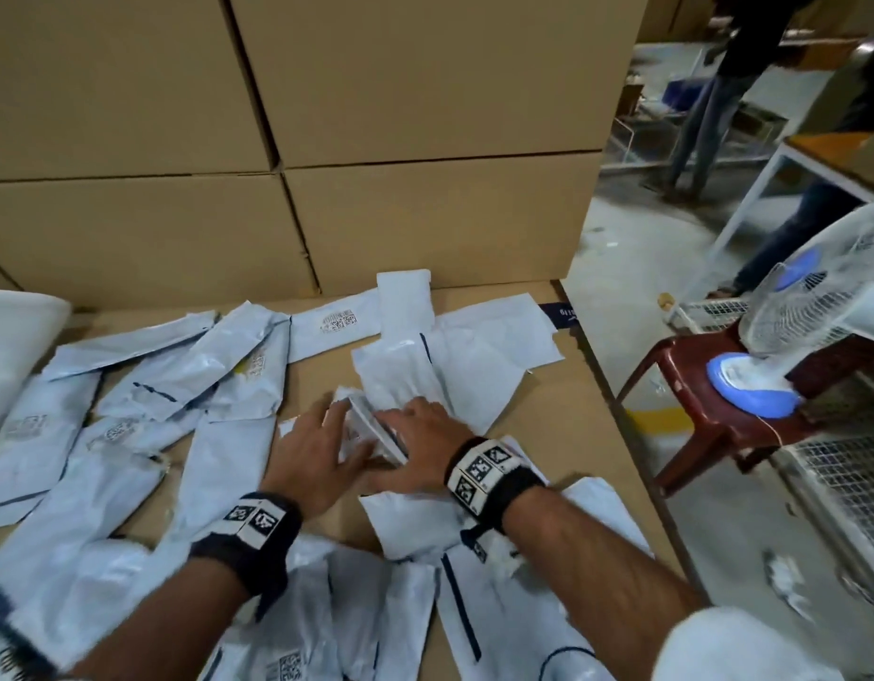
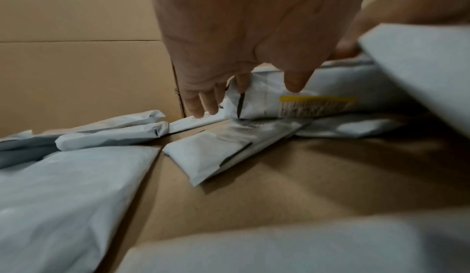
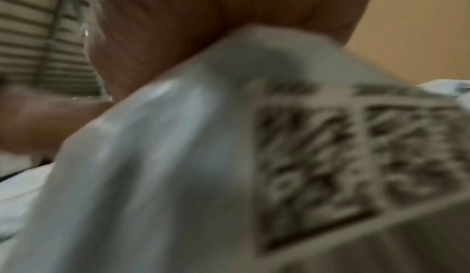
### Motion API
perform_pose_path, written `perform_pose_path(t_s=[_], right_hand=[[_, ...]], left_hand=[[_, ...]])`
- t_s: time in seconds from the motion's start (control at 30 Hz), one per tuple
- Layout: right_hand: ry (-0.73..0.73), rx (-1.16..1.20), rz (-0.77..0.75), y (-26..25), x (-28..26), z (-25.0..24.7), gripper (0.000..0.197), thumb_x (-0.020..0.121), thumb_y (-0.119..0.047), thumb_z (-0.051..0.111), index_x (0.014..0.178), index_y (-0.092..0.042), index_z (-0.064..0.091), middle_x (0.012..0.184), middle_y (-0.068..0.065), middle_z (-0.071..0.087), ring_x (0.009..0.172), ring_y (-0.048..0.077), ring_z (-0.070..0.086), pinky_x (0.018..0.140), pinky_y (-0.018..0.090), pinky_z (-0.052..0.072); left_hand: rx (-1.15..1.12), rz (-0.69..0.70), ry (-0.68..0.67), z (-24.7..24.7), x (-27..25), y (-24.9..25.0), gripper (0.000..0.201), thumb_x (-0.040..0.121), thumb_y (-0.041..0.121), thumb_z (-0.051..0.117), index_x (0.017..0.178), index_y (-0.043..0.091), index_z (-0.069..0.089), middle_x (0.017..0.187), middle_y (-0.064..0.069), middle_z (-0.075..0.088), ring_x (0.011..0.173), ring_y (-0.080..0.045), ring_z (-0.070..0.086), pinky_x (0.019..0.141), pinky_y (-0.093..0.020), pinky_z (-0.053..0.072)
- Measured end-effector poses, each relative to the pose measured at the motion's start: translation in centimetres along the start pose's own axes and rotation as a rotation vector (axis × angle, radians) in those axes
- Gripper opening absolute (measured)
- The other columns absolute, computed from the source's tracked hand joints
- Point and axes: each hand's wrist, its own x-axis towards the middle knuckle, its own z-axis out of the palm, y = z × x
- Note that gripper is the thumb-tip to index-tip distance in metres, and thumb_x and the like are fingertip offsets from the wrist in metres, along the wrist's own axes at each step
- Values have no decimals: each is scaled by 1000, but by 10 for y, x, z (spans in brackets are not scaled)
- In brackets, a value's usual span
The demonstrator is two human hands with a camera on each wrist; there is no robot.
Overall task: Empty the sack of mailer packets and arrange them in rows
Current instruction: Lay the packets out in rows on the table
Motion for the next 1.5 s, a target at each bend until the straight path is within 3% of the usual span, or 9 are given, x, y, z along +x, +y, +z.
perform_pose_path(t_s=[0.27, 0.5, 0.63, 0.77, 0.9, 1.07, 1.2, 1.33, 1.5], right_hand=[[14, -82, 302, 83, -26, -35, 80, 81, -58, 71, 150, -36, 37, 157, 14, 25, 145, 36, 26, 115, 45, 33], [164, 141, 240, 104, -13, -71, 39, 78, -46, 75, 115, -36, 64, 97, -12, 68, 92, 12, 67, 88, 35, 56], [287, -125, 282, 127, 23, -96, 72, 77, -35, 73, 144, -30, 46, 147, 4, 45, 136, 28, 41, 110, 39, 37], [155, -308, 270, 140, 63, -98, 108, 71, -50, 75, 159, -27, 17, 168, 9, 6, 155, 28, 6, 126, 47, 4], [80, -344, 304, 154, 79, -96, 112, 69, -64, 68, 159, -29, 13, 166, 9, 18, 154, 30, 10, 122, 59, -2], [-20, -366, 231, 162, 56, -100, 96, 64, -87, 56, 144, -38, 41, 138, 3, 53, 130, 30, 49, 116, 53, 27], [-188, -48, 41, 139, 27, -101, 69, 67, -81, 69, 121, -39, 60, 117, -12, 68, 104, 13, 65, 93, 34, 51], [56, 11, 104, 130, 41, -103, 59, 68, -82, 53, 100, -34, 67, 99, -12, 67, 91, 13, 65, 82, 32, 54], [205, -313, 232, 159, 82, -92, 71, 86, -46, 56, 152, -31, 34, 157, 6, 32, 143, 28, 31, 120, 46, 23]], left_hand=[[270, -44, -126, 7, 2, -31, 73, 74, 75, 41, 127, 26, 48, 132, 0, 51, 120, -32, 50, 90, -46, 49], [323, -253, -302, -40, 22, -48, 62, 75, 50, 66, 129, 29, 45, 135, -3, 49, 123, -30, 49, 97, -42, 44], [192, -131, -39, -53, 43, -15, 50, 71, 13, 59, 121, 15, 52, 116, -12, 56, 105, -37, 55, 81, -43, 48], [94, 216, -24, -27, 57, 54, 57, 84, 50, 44, 135, 24, 50, 142, -7, 50, 128, -30, 49, 101, -44, 45], [215, 163, -290, 9, 66, 88, 104, 69, 92, 31, 154, 35, 18, 165, -6, 5, 151, -28, 9, 121, -47, 18], [397, 5, -510, 12, 75, 60, 132, 45, 105, 31, 154, 33, 13, 165, -6, -1, 152, -32, 0, 122, -51, 8], [472, 42, -465, -18, 89, 40, 88, 51, 85, 60, 122, 35, 50, 133, 2, 50, 124, -26, 48, 102, -41, 38], [352, -6, -325, -34, 119, 49, 67, 57, 78, 64, 102, 31, 49, 104, 5, 52, 95, -21, 58, 72, -33, 40], [236, 126, -235, -5, 150, 59, 85, 76, 61, 57, 150, 32, 29, 159, -7, 24, 140, -29, 34, 109, -41, 36]])
